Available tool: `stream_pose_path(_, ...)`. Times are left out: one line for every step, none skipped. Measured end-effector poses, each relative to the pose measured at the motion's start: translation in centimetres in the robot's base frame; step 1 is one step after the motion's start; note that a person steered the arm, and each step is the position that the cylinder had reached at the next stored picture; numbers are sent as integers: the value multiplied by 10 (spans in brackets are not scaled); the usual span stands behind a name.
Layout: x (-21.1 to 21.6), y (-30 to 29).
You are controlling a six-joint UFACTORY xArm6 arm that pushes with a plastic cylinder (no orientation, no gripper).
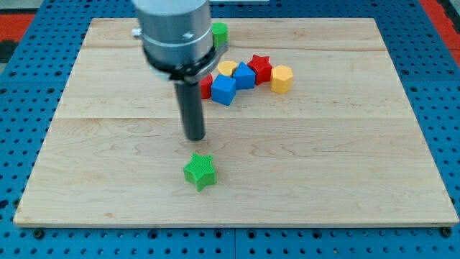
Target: Push the green circle into the green star
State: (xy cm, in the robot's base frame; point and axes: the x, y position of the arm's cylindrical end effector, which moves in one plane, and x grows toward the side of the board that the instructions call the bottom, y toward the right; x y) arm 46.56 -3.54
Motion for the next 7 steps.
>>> stream_pose_path(-14, 89)
stream_pose_path(-57, 173)
stream_pose_path(-126, 203)
stream_pose_path(-190, 211)
stream_pose_path(-228, 127)
stream_pose_path(-232, 30)
stream_pose_path(-240, -48)
